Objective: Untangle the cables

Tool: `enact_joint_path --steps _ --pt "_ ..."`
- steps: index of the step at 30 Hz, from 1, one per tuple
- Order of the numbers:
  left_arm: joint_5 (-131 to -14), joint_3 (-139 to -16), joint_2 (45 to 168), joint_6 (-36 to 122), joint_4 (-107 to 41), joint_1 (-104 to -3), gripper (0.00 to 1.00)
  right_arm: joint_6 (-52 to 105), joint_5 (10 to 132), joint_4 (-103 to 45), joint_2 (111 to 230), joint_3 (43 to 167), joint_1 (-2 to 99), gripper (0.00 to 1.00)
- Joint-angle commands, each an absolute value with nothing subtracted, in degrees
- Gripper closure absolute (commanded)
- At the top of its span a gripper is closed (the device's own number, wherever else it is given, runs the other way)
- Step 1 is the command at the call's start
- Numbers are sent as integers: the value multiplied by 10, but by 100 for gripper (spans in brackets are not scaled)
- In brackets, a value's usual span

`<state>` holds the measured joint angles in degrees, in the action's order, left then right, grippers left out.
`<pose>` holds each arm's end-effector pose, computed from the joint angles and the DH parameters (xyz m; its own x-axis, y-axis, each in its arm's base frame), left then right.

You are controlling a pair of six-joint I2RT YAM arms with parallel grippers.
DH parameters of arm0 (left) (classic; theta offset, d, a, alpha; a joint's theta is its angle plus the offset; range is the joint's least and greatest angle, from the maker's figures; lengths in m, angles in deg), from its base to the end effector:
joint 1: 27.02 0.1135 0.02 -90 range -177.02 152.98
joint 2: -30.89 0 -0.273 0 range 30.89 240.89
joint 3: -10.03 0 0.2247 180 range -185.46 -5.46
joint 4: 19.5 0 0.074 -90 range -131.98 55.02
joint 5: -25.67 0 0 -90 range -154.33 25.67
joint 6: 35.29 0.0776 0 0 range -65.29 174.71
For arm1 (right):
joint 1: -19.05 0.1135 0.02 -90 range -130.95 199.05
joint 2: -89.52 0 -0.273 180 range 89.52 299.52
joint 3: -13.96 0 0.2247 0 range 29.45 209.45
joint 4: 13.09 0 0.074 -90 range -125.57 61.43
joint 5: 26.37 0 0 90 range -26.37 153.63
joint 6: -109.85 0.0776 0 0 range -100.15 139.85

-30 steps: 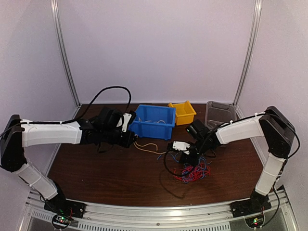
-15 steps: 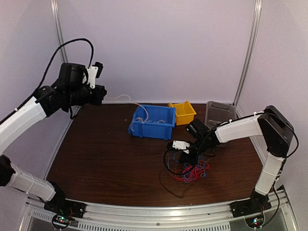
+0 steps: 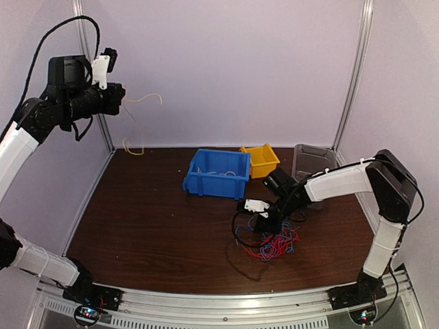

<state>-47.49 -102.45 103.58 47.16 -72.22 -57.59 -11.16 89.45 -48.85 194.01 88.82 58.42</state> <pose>0.2318 -0.1108 0.4848 -0.2230 -0.0143 -0.9747 0.2162 0.9743 -0.0638 0.2441 0.2440 0.1359 -0.2360 -0.7935 -0.5609 -0.9717 0.2007 0.1248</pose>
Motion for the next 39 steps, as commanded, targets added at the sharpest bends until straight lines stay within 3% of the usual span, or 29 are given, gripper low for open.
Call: enact_joint_path --steps 1,7,11,13,18,24,39 --pt "-506 -985 1045 458 -667 -574 100 -105 915 -535 1862 911 582 78" --pt "-544 -973 1085 454 -636 -574 100 -87 904 -562 1732 947 561 59" --pt "-588 -974 1116 440 -607 -574 100 -24 927 -511 1650 911 516 32" --pt "-607 -980 1131 430 -590 -574 100 -21 929 -494 1614 886 490 28" --pt "-642 -1022 1175 421 -574 -574 100 19 993 -405 1555 802 383 28" --pt "-699 -1047 1206 400 -548 -575 100 -11 969 -383 1528 744 321 28" --pt "-770 -1053 1283 372 -502 -591 100 -38 986 -387 1524 738 317 28"
